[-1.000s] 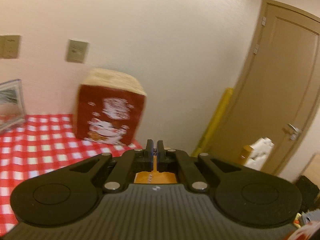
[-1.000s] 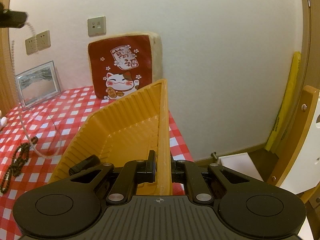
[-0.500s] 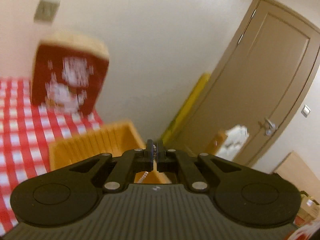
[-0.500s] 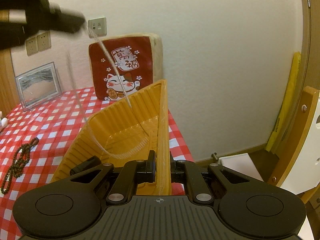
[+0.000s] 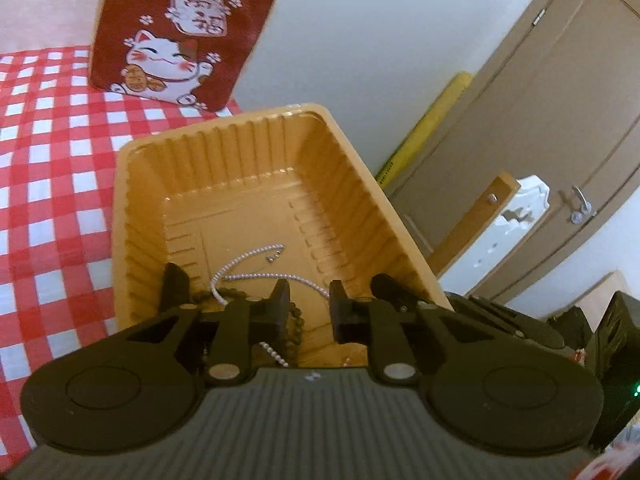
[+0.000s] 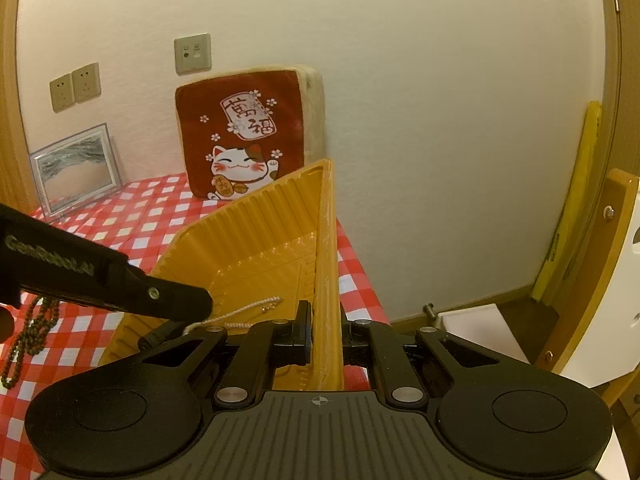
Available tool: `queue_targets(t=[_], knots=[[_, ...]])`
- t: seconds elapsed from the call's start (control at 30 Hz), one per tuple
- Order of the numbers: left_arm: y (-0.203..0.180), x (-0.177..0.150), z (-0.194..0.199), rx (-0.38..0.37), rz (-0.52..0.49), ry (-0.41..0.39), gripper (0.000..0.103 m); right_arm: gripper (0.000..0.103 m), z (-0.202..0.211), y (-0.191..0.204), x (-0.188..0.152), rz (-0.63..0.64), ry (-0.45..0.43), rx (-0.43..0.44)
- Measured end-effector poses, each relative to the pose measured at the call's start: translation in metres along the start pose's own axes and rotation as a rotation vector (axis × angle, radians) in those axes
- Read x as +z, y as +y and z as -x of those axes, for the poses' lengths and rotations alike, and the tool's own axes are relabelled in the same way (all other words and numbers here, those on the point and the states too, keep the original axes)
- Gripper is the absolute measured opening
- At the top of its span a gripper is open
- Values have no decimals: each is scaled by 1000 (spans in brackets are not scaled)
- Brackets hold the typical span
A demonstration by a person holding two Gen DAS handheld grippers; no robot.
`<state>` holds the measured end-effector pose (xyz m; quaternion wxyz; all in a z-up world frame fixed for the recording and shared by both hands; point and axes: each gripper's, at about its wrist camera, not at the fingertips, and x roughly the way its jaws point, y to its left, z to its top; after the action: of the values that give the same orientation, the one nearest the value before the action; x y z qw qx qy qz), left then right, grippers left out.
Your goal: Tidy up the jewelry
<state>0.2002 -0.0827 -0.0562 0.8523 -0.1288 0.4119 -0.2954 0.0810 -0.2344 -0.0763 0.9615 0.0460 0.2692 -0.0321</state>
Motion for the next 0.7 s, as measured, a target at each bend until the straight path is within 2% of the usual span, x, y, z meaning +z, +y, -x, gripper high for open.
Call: queue_targets(t=[0.23, 0.43, 0.7], knots=[[15, -3, 26, 76, 29, -56, 20, 9, -1, -1, 0, -1, 1, 1], [42, -15, 50, 205, 57, -94, 20, 9, -1, -1, 0, -2, 2, 1], [92, -47, 81, 390, 151, -92, 20, 9, -2, -2, 0, 0, 4, 0]])
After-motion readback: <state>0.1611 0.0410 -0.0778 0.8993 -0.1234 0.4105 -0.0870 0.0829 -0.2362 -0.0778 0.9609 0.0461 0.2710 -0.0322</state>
